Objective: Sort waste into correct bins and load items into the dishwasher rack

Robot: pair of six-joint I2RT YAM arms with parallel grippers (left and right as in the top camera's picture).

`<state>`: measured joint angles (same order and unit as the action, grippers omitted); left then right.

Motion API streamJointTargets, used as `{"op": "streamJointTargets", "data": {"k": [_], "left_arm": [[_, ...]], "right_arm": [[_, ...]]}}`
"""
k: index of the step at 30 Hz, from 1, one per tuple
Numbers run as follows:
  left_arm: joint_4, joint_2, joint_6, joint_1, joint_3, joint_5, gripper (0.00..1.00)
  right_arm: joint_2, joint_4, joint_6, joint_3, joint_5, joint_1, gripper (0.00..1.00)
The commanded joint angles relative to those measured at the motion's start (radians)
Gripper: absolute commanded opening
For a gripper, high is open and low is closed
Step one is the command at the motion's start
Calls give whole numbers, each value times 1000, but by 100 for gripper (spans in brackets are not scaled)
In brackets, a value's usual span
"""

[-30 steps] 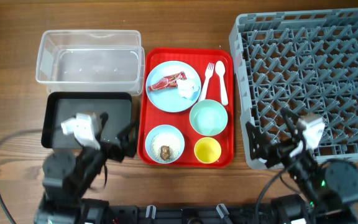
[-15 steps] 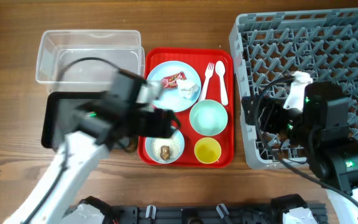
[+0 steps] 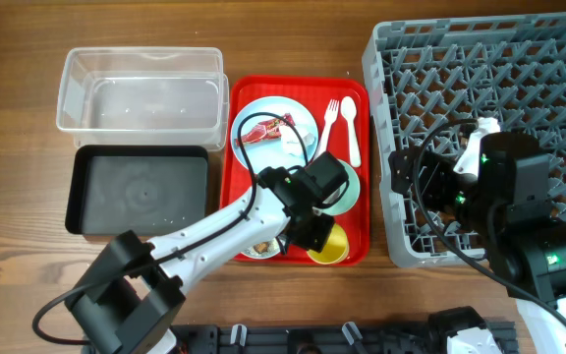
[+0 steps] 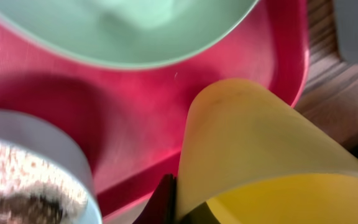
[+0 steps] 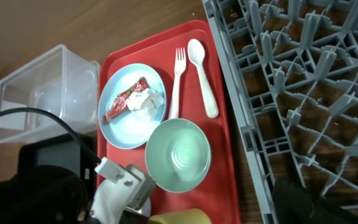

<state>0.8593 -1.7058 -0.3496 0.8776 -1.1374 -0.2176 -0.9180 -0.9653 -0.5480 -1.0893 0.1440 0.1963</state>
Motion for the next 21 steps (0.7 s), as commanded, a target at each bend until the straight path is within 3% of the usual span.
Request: {"op": "streamJointTargets", "data": {"k": [1,4,5,6,7,9,13,15,16,17,21], "left_arm": [[101,113,6,-78,-41,-112,4],[76,254,58,-268,-47,-362,4],[50,294,59,-388,-47,-510,4],[14,310,83,-529,-47,-750,4],[-12,306,93,-605,-47,-937,4],[-50,299,92,-674,-47,-1169,4],[-79,299,92,-684,-47,-1317,4],[-86,299,92,-684,-47,-1319,4],[-86,299,93,-684,-47,-1319,4],[-86,299,93,-684,-47,-1319,4],[-86,299,93,-684,-47,-1319,4]], "right_arm": [[3,-17,51,-23,-21,0,100],[3,29,178,-23,123,1,100],[1,93,330,-23,346,1,99],[-3,141,411,-23,525,1,96],[-15,186,414,-23,618,1,94],[-49,256,414,-23,755,5,94],[-145,428,386,-23,934,92,92],[-187,534,326,-23,941,173,82],[-198,557,316,-23,941,203,66],[-197,557,309,-23,929,205,61],[-187,557,311,-23,923,204,50]]}}
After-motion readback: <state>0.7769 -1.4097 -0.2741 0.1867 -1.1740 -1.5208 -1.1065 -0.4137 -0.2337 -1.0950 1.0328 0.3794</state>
